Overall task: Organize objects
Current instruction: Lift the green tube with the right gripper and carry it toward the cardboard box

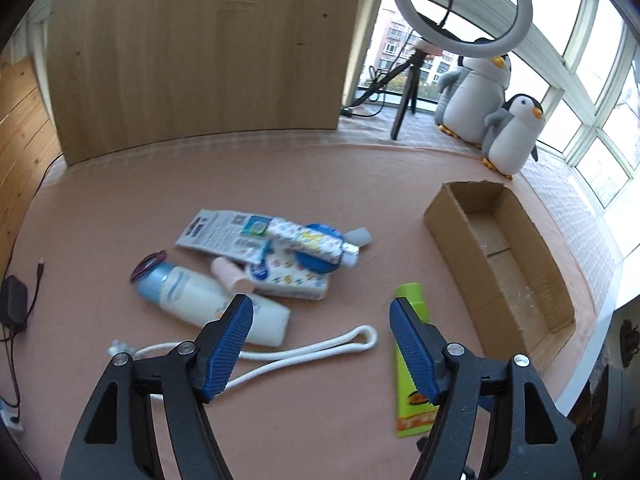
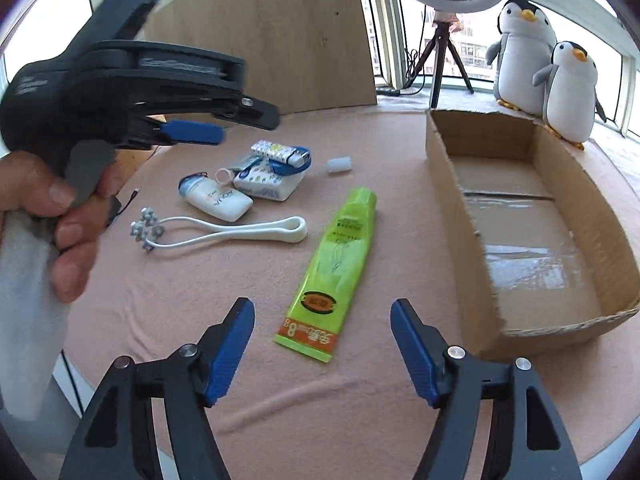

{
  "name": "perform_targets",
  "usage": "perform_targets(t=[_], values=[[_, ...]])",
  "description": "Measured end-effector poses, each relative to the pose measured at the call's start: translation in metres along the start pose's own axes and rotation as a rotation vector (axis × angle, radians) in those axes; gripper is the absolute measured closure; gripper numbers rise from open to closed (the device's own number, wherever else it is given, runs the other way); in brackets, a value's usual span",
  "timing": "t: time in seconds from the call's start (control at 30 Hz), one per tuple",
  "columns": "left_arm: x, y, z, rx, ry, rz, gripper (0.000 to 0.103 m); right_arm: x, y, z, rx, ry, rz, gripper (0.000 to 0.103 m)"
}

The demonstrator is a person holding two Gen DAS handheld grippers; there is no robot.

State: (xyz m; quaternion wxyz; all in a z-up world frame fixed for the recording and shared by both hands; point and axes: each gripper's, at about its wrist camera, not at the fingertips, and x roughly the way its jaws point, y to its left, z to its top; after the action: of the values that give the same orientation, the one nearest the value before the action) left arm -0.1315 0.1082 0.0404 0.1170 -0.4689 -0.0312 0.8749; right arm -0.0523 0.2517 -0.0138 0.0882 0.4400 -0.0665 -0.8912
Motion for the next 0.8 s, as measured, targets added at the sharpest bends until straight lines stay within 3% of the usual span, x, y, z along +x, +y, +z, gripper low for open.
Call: perform_targets(t=[0.17,0.27,0.4,0.6,0.7,0.8], values=[[-0.022,0.054,-0.042,-0.103,0.011,0.028,0.027,0.044,0.003,0.004,0.05,0.105,-0.066,0.036],[-0.028,0.077,-0.064,-0.174,0.026,0.02,0.027,0.046,0.016,0.004,-0.042,0.11,-0.134,0.06],[-0.026,0.079,-0.087,-0.183,0.064,-0.002,0.027,0.038,0.039,-0.01,-0.132,0.137,-0.061,0.061],[0.009,0.062,-0.109,-0.193,0.173,-0.084,0.027,0.013,0.106,-0.067,-0.326,0.137,0.082,0.062],[0.024,0.054,-0.119,-0.19,0.223,-0.099,0.028,0.008,0.126,-0.082,-0.387,0.117,0.103,0.064],[0.025,0.042,-0.12,-0.137,0.206,-0.055,0.041,0.006,0.128,-0.084,-0.394,0.108,0.102,0.085]])
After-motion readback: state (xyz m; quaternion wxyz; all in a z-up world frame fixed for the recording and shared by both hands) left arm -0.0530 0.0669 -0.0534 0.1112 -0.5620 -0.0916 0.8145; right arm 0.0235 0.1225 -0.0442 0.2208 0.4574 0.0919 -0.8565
